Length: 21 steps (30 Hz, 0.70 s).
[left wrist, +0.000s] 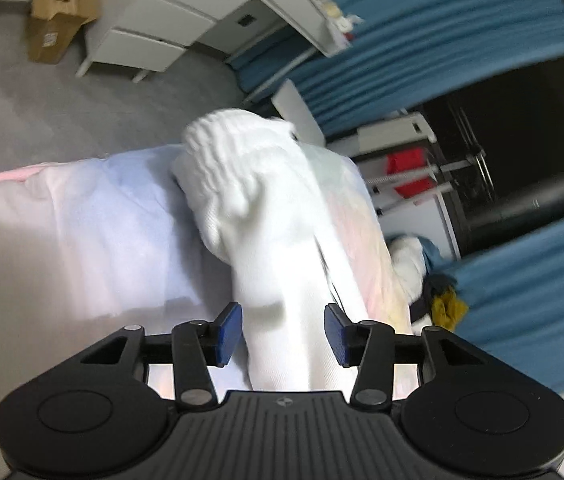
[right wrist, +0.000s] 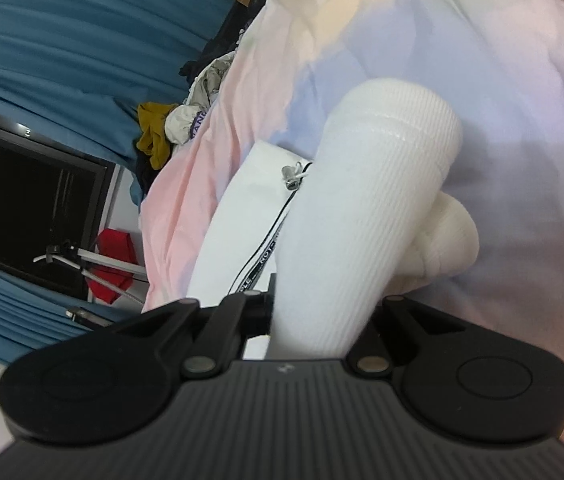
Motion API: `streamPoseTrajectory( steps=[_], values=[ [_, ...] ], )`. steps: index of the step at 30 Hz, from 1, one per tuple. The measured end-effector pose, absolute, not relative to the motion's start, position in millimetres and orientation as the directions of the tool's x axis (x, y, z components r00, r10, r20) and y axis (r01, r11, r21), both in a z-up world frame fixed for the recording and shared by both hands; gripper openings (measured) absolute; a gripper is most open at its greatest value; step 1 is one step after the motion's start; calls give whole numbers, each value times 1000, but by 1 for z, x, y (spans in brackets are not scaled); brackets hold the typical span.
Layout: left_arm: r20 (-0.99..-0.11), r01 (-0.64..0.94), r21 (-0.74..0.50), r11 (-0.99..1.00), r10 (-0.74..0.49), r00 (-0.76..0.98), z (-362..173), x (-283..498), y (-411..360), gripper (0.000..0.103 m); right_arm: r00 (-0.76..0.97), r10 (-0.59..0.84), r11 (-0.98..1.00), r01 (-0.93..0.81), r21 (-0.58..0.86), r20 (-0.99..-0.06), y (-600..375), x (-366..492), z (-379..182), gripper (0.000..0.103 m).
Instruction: Fold clothes
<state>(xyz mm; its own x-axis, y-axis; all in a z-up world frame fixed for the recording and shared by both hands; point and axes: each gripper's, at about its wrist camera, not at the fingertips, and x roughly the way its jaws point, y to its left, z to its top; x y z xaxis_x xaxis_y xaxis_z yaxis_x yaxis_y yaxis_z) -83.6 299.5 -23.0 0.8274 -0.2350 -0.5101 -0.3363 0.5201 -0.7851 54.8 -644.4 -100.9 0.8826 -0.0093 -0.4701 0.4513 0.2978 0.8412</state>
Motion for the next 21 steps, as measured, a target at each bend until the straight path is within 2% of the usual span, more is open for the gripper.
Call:
streamPoseTrajectory(
  steps=[6, 12, 17, 21],
  values=[
    [-554, -224, -616, 755, -214, 805, 22, -74, 232, 50, 884, -9, 299, 448, 842, -467, -643, 54, -100, 10],
    [-567, -86, -490, 868, -242, 787, 35, -31, 126, 52, 881, -29, 311, 457, 833, -472, -640, 53, -97, 10],
    [-595, 46, -354, 934, -262, 760, 21, 10, 48, 53, 877, -51, 321, 467, 824, -477, -636, 53, -94, 10],
    [-626, 118, -206, 971, -223, 747, -7, 34, 6, 53, 874, -69, 333, 474, 815, -481, -633, 54, -92, 10]
  ],
)
